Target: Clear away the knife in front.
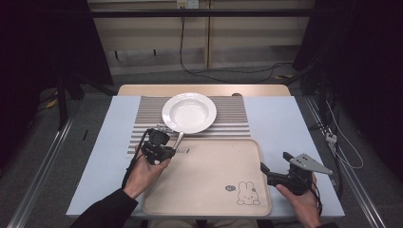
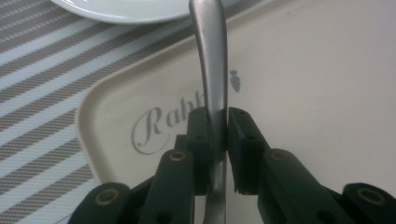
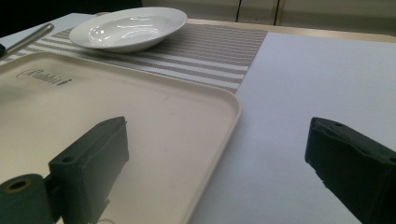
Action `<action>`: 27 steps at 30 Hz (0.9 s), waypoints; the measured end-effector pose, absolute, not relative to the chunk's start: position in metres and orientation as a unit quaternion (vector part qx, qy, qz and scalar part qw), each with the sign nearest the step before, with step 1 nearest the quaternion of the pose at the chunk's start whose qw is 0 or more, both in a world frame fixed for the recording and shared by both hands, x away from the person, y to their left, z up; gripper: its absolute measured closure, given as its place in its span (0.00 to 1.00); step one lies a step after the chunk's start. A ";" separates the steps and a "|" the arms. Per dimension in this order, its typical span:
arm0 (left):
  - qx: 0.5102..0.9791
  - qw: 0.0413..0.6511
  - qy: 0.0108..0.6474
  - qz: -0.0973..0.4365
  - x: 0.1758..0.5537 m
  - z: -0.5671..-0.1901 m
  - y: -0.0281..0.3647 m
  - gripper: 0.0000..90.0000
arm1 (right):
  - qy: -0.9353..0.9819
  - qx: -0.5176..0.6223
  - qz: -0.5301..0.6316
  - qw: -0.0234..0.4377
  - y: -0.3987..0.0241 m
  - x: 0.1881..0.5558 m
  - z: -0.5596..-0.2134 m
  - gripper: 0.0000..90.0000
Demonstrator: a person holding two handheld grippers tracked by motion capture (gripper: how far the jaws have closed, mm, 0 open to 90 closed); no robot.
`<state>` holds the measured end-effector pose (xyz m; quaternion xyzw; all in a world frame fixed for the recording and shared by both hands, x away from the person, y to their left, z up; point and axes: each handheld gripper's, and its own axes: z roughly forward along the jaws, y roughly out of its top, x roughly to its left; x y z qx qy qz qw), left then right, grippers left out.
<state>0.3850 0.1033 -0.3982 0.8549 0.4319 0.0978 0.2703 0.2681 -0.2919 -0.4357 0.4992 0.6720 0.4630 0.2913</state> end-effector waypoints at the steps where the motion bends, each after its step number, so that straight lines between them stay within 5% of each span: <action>1: 0.858 0.265 0.429 0.099 0.385 -0.401 0.103 0.89 | 0.672 0.499 0.463 0.291 -0.292 0.268 -0.436 0.07; 27: 0.861 0.271 0.425 0.068 0.386 -0.432 0.112 0.83 | 0.673 0.499 0.464 0.289 -0.291 0.268 -0.436 0.07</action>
